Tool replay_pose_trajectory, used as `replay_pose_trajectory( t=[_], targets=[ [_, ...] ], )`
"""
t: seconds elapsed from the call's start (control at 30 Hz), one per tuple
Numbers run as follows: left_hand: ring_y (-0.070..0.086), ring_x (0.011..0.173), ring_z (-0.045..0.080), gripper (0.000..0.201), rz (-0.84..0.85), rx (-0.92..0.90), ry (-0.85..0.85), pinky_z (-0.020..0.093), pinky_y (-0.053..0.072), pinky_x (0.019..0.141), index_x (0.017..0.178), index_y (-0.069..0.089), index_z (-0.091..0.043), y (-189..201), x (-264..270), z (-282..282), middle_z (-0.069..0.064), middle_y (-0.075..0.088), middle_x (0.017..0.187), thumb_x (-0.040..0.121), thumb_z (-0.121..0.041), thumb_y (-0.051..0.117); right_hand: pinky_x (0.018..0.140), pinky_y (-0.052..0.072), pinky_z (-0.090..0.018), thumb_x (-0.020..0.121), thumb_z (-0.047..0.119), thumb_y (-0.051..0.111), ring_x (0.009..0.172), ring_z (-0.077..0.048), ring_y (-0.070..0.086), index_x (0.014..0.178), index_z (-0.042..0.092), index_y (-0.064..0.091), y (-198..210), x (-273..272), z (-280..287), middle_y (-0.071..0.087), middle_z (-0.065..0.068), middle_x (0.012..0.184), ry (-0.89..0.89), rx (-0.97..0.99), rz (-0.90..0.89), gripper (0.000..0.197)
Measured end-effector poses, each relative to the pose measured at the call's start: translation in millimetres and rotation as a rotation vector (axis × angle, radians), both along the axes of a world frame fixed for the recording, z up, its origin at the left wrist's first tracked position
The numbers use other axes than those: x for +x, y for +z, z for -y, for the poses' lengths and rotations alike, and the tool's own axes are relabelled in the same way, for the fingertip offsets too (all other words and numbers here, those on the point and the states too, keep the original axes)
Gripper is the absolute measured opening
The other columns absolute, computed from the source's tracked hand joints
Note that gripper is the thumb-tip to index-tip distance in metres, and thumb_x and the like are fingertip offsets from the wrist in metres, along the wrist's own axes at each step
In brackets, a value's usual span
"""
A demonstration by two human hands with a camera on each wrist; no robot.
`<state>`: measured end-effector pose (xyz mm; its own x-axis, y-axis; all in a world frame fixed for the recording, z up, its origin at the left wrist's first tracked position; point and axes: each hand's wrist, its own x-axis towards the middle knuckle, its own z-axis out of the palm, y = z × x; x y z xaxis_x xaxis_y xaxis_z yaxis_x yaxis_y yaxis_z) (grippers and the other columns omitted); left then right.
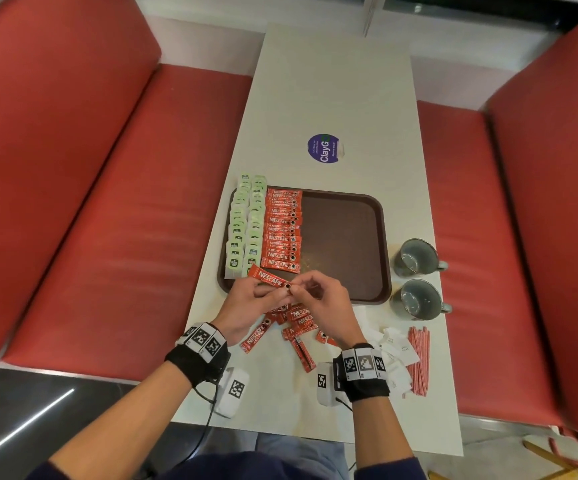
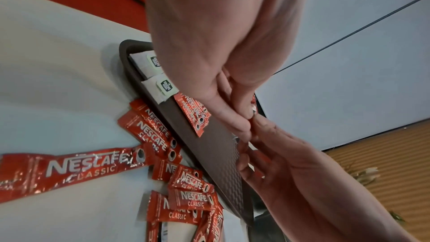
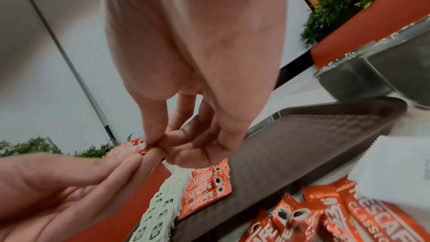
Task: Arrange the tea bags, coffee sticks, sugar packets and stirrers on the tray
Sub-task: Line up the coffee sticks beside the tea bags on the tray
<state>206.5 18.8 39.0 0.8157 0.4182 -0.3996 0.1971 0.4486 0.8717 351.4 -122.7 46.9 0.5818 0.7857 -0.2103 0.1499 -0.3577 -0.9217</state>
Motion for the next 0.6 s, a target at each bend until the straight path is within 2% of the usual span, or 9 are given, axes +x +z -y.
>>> replay_pose_trajectory(
  t=[0.1, 0.23, 0.4, 0.47, 0.53, 0.6],
  targets=[
    [0.075, 0.12, 0.032, 0.029, -0.009, -0.008, 0.037, 0.039, 0.06, 0.105, 0.13, 0.072, 0.001, 0.8, 2.7, 0.9, 0.019, 0.078, 0.123, 0.103, -0.008, 0.071, 0.084, 0.063, -0.039, 0.104, 0.031, 0.073, 0.089, -0.01, 0.072, 0.098, 0.028, 0.074, -5.3, 2.7, -5.2, 0.076, 0.009, 0.091, 0.04, -0.021, 0.124, 0.007],
    [0.079, 0.104, 0.034, 0.023, -0.103, 0.033, 0.198, 0.032, 0.065, 0.09, 0.116, 0.076, 0.002, -2.2, 4.2, -9.9, 0.018, 0.081, 0.109, 0.098, -0.012, 0.078, 0.084, 0.061, -0.038, 0.105, 0.034, 0.072, 0.089, -0.009, 0.07, 0.095, 0.03, 0.07, -10.7, 9.7, -6.3, 0.073, 0.011, 0.092, 0.118, -0.075, 0.195, 0.011],
    [0.079, 0.102, 0.033, 0.019, -0.163, 0.082, 0.368, 0.028, 0.066, 0.082, 0.11, 0.079, 0.001, -11.1, 0.0, -26.6, 0.018, 0.081, 0.105, 0.095, -0.012, 0.081, 0.084, 0.057, -0.026, 0.105, 0.029, 0.072, 0.098, -0.006, 0.068, 0.098, 0.027, 0.071, -12.5, 27.4, -10.0, 0.072, 0.012, 0.103, 0.148, -0.193, 0.188, 0.007],
    [0.08, 0.097, 0.025, 0.011, -0.207, 0.231, 0.361, 0.027, 0.066, 0.081, 0.106, 0.081, -0.005, -15.1, -1.1, -28.9, 0.009, 0.082, 0.099, 0.097, -0.011, 0.079, 0.086, 0.056, -0.026, 0.105, 0.028, 0.072, 0.1, -0.005, 0.067, 0.098, 0.028, 0.071, -18.0, 34.2, -16.5, 0.071, 0.011, 0.105, 0.117, -0.23, 0.194, 0.007],
    [0.077, 0.091, 0.011, 0.005, -0.298, 0.52, 0.322, 0.025, 0.063, 0.084, 0.104, 0.08, -0.015, -19.1, -1.7, -30.9, -0.004, 0.081, 0.095, 0.1, -0.013, 0.077, 0.092, 0.06, -0.033, 0.104, 0.027, 0.073, 0.101, -0.008, 0.067, 0.096, 0.03, 0.071, -28.0, 40.6, -24.1, 0.07, 0.009, 0.106, 0.058, -0.264, 0.201, 0.009],
    [0.071, 0.094, 0.003, 0.008, -0.357, 0.762, 0.235, 0.024, 0.059, 0.088, 0.109, 0.075, -0.02, -20.6, -0.2, -30.8, -0.009, 0.076, 0.101, 0.103, -0.016, 0.073, 0.096, 0.062, -0.04, 0.104, 0.027, 0.073, 0.102, -0.012, 0.068, 0.094, 0.032, 0.071, -40.5, 46.5, -30.8, 0.07, 0.008, 0.107, 0.002, -0.302, 0.202, 0.011]
  ],
)
